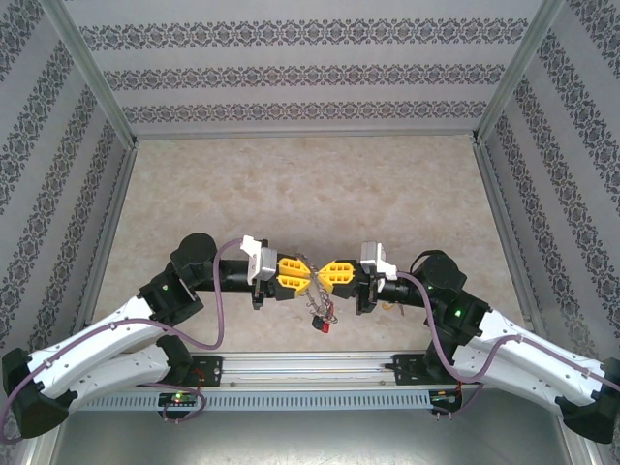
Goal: Put the keys on the keyring
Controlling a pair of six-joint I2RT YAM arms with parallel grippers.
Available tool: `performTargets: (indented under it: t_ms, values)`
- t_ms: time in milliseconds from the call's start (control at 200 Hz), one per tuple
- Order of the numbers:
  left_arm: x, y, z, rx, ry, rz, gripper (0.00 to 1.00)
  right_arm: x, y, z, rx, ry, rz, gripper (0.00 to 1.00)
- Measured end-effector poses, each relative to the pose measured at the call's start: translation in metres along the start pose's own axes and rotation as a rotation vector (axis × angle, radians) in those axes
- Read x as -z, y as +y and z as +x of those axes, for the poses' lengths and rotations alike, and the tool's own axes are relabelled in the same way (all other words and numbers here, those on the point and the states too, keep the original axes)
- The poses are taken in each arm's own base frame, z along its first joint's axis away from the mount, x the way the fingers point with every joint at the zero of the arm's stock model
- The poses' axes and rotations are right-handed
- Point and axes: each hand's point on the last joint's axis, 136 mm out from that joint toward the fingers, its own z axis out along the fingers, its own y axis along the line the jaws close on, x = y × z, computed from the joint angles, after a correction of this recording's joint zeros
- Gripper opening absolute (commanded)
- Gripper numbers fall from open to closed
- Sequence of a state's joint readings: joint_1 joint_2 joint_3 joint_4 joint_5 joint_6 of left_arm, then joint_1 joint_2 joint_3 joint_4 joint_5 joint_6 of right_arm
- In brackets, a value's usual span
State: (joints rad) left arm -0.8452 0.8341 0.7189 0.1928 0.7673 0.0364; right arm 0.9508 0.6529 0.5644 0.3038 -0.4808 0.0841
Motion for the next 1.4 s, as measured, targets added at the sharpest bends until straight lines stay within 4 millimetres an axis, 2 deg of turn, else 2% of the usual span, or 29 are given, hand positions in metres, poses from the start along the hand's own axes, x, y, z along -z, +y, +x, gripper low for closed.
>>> performTargets:
  t_ms: [335,455,555,764,944,1054,1164,1289,1404]
  values:
    - [-0.005,0.001,0.002,0.013,0.001,0.018,0.18,0.0,0.0,0.001,-0.001,0.002,0.001,0.0]
    - [-0.005,0.001,0.003,0.019,0.002,0.018,0.1,0.0,0.0,0.001,-0.001,0.002,0.001,0.0]
    - [-0.005,0.002,0.003,0.021,0.002,0.017,0.0,0.0,0.0,0.001,0.0,0.002,-0.003,0.0]
    - [-0.005,0.002,0.002,0.016,0.0,0.013,0.0,0.0,0.001,0.0,0.001,-0.001,-0.003,0.0]
    - [-0.002,0.007,0.005,-0.004,0.016,-0.027,0.0,0.003,-0.005,-0.001,0.004,-0.003,0.039,0.49]
    - [0.002,0.015,0.01,-0.02,0.043,-0.091,0.0,0.01,-0.014,0.0,-0.003,0.008,0.112,0.65]
    - [0.006,0.025,0.018,-0.03,0.082,-0.161,0.0,0.02,-0.026,0.004,-0.026,0.039,0.206,0.73]
    - [0.009,0.039,0.031,-0.022,0.132,-0.239,0.0,0.034,-0.05,0.008,-0.089,0.114,0.375,0.74]
    - [0.012,0.053,0.04,-0.009,0.166,-0.308,0.0,0.056,-0.074,0.023,-0.201,0.222,0.575,0.76]
